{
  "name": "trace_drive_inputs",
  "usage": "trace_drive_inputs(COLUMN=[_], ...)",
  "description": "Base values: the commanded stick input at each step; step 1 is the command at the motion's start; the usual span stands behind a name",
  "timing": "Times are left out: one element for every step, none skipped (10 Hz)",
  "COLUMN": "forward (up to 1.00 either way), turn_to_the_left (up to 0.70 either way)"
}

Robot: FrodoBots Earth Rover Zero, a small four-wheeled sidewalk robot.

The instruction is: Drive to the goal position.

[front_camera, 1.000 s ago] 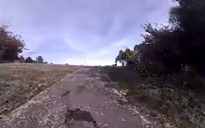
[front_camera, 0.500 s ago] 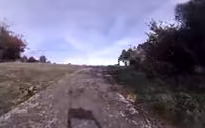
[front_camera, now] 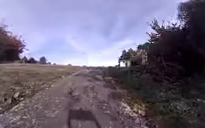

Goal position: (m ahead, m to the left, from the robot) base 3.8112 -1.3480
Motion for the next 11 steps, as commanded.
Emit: trace_drive_inputs(forward=[0.85, 0.85, 0.85, 0.85, 0.85, 0.85, 0.85, 0.85, 0.85, 0.85, 0.85], turn_to_the_left=[0.34, 0.0, 0.0, 0.0, 0.0, 0.0, 0.0, 0.0, 0.0, 0.0, 0.0])
